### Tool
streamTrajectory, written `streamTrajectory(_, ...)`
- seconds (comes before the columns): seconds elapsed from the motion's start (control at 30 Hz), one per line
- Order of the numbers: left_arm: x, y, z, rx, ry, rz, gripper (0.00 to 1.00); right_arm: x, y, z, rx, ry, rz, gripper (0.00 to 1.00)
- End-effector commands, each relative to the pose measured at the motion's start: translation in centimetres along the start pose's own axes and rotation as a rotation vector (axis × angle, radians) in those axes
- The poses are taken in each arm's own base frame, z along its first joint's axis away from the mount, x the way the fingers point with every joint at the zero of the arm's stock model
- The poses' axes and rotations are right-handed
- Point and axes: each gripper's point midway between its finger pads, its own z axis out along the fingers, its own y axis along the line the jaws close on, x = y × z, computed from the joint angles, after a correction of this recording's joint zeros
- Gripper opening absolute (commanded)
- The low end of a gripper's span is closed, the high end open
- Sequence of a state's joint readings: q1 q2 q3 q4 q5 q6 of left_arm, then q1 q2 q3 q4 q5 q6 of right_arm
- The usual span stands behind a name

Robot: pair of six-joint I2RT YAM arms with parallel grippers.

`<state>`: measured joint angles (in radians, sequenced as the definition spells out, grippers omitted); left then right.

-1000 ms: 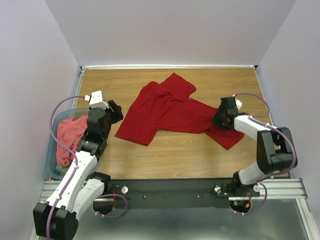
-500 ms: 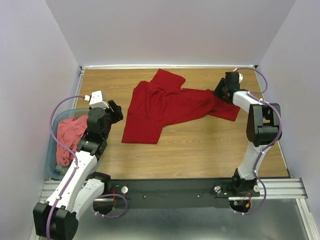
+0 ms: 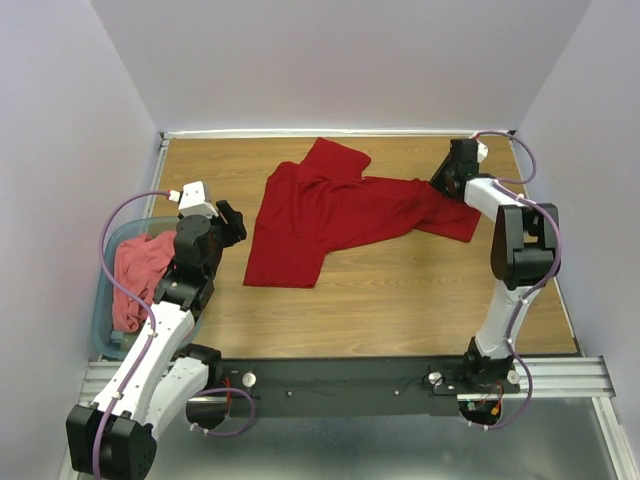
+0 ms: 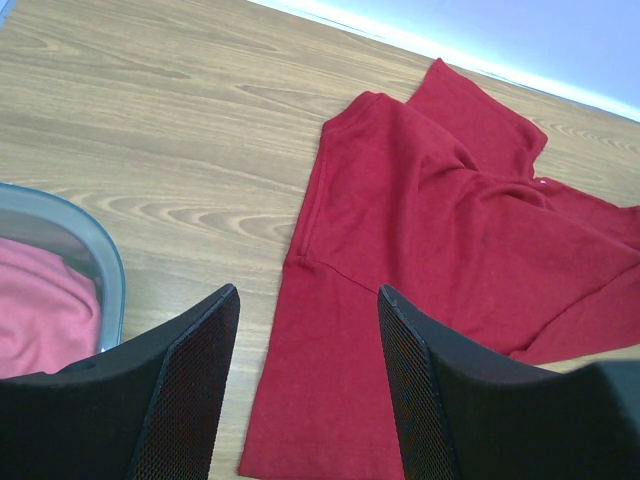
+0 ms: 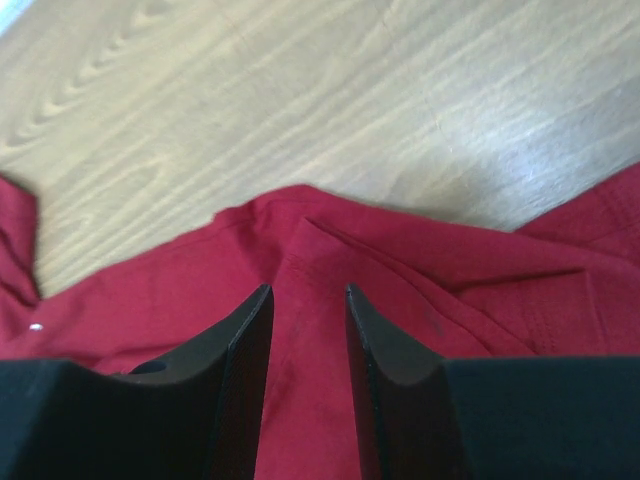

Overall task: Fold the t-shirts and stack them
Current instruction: Flatten the tshirt out

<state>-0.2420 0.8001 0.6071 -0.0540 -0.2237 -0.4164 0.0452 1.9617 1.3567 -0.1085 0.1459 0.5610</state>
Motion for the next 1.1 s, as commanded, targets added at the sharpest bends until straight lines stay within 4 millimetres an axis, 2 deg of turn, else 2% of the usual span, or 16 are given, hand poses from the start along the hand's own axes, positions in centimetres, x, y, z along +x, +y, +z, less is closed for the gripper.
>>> streamTrajectory(0.0, 0.4, 0.2, 0.1, -0.003, 0.012, -0.006, 0.66, 1.0, -1.3, 1.5, 0.061, 0.028, 0.030, 0.41)
streamTrajectory(0.2, 0.4, 0.2, 0.1, -0.003, 0.012, -0.006, 0.66, 2.5, -1.8, 2.7, 0.072, 0.066, 0.034, 0.41)
streamTrajectory(0.23, 0.5, 0.2, 0.1, -0.004, 0.015, -0.005, 0.66, 2.4, -2.0, 2.8, 0.078, 0.062, 0.027, 0.34)
streamTrajectory(0.3, 0.4, 0.2, 0.1, -0.003, 0.013, -0.004, 0.65, 2.4, -2.1, 2.8, 0.083, 0.061, 0.021, 0.29)
streamTrajectory(0.47, 0.4, 0.2, 0.1, -0.003, 0.012, -0.004, 0.65, 0.8, -1.6, 1.5, 0.072, 0.023, 0.003, 0.08)
streamTrajectory(0.57, 0.3, 0.2, 0.0, -0.002, 0.011, -0.005, 0.66, 0.0, -1.3, 0.7, 0.065, 0.005, -0.008, 0.01)
streamTrajectory(0.9, 0.3, 0.2, 0.0, -0.003, 0.007, -0.005, 0.66, -0.8, -0.9, -0.7, 0.044, -0.010, -0.009, 0.00)
streamTrajectory(1.0, 0.3, 0.2, 0.0, -0.003, 0.009, -0.003, 0.66, -1.1, -1.0, -2.1, 0.036, -0.020, -0.002, 0.00)
streamTrajectory(1.03, 0.2, 0.2, -0.1, -0.002, 0.006, -0.006, 0.66, -1.7, -0.7, -3.1, 0.026, -0.037, 0.000, 0.00)
streamTrajectory(1.07, 0.2, 0.2, -0.1, -0.001, 0.005, -0.004, 0.66, -1.1, -1.3, -3.6, 0.037, -0.028, 0.001, 0.00)
